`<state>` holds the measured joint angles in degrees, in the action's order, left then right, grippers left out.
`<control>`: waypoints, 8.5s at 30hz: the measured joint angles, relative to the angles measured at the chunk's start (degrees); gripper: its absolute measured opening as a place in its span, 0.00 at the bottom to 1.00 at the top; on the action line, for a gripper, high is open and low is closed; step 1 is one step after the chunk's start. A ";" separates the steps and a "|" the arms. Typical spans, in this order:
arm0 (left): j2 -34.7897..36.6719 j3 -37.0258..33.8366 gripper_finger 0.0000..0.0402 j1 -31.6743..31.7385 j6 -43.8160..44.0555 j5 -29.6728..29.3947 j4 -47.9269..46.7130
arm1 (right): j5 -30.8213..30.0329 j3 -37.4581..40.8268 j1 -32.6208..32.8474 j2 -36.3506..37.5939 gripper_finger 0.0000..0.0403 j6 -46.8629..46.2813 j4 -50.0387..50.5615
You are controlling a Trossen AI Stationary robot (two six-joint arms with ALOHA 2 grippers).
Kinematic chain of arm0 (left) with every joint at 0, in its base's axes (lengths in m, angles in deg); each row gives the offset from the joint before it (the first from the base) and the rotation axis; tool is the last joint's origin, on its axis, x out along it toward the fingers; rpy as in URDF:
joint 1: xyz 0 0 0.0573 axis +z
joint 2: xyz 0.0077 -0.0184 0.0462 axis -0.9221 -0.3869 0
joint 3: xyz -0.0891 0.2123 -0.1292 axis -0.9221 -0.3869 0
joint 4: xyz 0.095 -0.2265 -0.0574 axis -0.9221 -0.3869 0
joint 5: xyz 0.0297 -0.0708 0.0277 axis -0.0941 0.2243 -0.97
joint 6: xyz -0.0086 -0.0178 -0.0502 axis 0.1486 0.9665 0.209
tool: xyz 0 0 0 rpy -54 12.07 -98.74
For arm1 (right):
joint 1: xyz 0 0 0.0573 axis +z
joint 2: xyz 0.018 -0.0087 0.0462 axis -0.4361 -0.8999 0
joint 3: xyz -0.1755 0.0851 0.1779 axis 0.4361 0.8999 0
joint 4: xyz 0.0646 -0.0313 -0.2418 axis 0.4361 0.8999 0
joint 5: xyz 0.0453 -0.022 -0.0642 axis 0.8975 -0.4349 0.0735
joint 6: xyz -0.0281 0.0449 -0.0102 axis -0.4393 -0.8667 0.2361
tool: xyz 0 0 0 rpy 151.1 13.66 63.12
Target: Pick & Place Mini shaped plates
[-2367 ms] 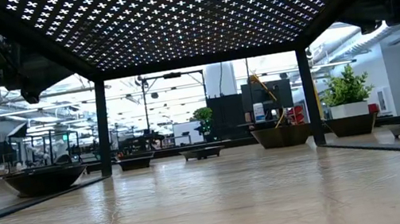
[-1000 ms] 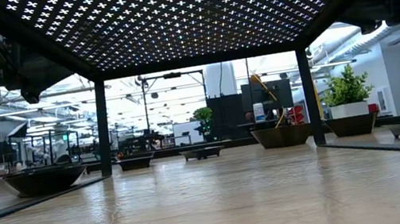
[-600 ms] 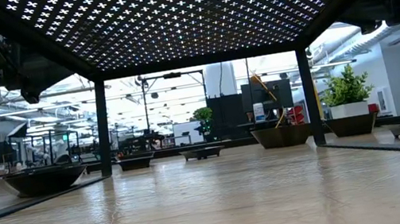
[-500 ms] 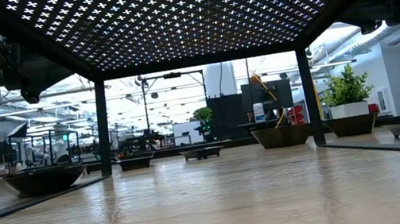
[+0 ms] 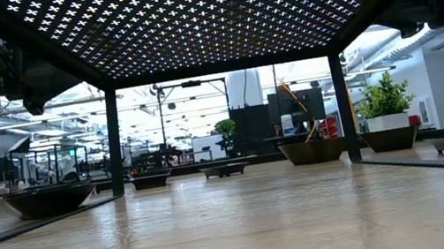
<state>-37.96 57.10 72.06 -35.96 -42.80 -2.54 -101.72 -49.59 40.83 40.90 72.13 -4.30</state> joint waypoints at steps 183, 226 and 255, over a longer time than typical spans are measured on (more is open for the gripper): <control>0.00 0.01 0.44 0.00 0.02 0.01 0.01 | 36.18 -37.58 34.28 -75.05 0.46 -76.46 48.19; 0.01 -0.01 0.44 0.00 0.00 0.00 0.02 | 42.12 -37.58 37.67 -77.29 0.40 -79.37 41.19; 0.00 0.01 0.44 0.00 0.01 0.00 0.03 | 45.16 -37.60 31.74 -78.34 0.00 -69.06 33.15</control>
<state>-37.96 57.11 72.06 -35.95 -42.81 -2.51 -56.56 -87.19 72.56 -37.43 3.07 28.85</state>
